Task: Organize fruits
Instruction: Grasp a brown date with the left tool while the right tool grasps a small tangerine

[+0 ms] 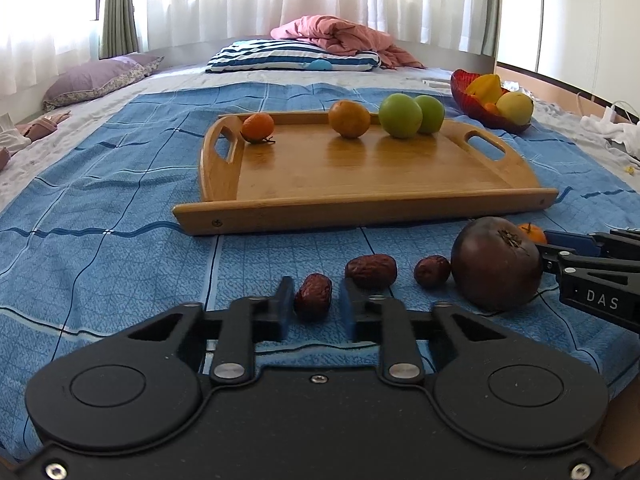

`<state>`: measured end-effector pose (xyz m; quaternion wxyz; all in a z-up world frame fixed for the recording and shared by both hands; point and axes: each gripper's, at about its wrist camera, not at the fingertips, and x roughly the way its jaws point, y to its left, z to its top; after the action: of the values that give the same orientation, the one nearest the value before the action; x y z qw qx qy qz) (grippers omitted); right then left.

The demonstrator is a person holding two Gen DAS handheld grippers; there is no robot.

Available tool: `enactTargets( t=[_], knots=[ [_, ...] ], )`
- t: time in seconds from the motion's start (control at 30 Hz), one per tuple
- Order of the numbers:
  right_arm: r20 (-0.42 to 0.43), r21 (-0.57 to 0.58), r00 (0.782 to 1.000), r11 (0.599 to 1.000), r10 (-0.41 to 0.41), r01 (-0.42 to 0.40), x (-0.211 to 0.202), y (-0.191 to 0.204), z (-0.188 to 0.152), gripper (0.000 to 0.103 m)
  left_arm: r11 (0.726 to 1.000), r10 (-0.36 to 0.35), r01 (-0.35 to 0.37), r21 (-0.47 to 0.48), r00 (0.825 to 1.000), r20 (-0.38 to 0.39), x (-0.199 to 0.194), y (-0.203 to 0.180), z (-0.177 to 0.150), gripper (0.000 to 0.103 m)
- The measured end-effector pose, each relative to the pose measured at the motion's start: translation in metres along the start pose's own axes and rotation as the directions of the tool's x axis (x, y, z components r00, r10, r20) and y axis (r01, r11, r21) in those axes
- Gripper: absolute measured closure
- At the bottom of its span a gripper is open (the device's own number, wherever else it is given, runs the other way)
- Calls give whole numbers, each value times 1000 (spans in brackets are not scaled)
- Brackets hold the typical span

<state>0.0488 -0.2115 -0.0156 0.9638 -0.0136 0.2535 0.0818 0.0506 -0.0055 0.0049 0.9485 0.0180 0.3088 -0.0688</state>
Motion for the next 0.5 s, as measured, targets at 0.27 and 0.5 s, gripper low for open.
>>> enactTargets(
  t=[0.27, 0.5],
  knots=[
    [6, 30, 1000, 1000, -6, 6, -2, -3, 3, 66, 1000, 16, -16, 11, 999, 32, -3, -2, 6, 84],
    [33, 39, 999, 999, -24, 23, -7, -5, 8, 67, 1000, 28, -29, 9, 998, 52, -5, -1, 12, 85]
  ],
)
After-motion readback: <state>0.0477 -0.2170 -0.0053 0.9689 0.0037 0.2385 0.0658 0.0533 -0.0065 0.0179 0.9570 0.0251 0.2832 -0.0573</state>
